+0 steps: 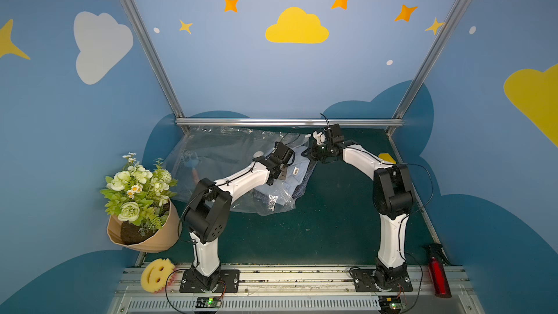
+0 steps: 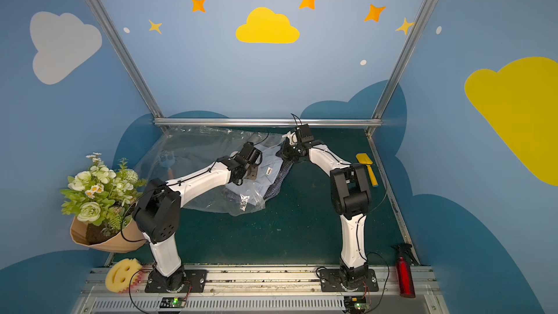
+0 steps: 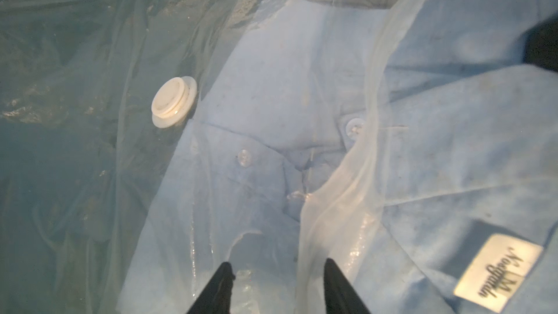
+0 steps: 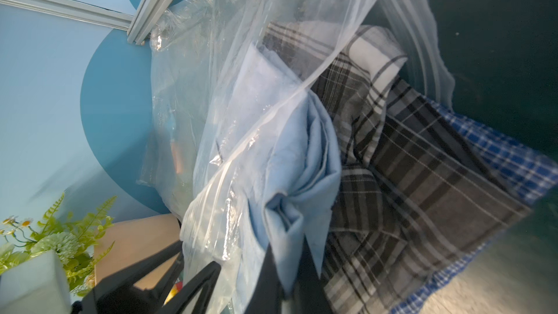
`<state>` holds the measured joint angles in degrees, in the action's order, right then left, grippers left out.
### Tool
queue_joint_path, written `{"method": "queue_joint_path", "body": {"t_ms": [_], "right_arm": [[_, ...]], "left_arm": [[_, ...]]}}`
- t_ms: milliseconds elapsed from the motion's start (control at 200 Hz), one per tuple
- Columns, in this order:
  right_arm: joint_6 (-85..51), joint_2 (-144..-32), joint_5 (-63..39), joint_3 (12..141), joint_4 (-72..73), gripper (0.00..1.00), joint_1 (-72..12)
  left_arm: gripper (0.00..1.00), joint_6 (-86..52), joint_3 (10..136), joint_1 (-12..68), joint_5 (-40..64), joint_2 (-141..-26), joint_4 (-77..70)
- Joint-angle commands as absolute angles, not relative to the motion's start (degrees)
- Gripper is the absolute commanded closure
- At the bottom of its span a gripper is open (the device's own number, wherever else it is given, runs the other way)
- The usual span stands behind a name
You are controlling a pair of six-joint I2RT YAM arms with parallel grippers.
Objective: Take the shirt out of the vacuum bag
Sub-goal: Take out the shirt from the vacuum bag.
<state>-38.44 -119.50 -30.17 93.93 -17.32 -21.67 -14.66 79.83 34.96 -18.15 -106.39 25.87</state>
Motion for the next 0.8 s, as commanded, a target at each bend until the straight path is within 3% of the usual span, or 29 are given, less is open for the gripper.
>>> {"method": "queue_joint_path", "body": {"t_ms": [0,185,340,796], "right_arm": [[-36.9,-116.4,-31.3,97.1,-21.7,1.0,-20.0],[-34.0,-115.4,-30.8,99.7,-27.9,1.0,-18.3],[-32.4,-115.5,-30.4,99.3,-30.4,1.0,-17.0],[-23.8,-111.8,-31.0,93.2,-36.4,1.0,-7.1]], "left_arm": [[0.46,-14.2,80.0,34.6,-17.6,-104.5,26.1],[0.48,-14.4,79.2,34.4,-16.5,-104.3,25.0],[0.35,-14.8,77.8,34.0,-14.5,-101.8,22.9],[0.41,-16.4,74.2,30.5,-9.9,-98.2,20.6]]}}
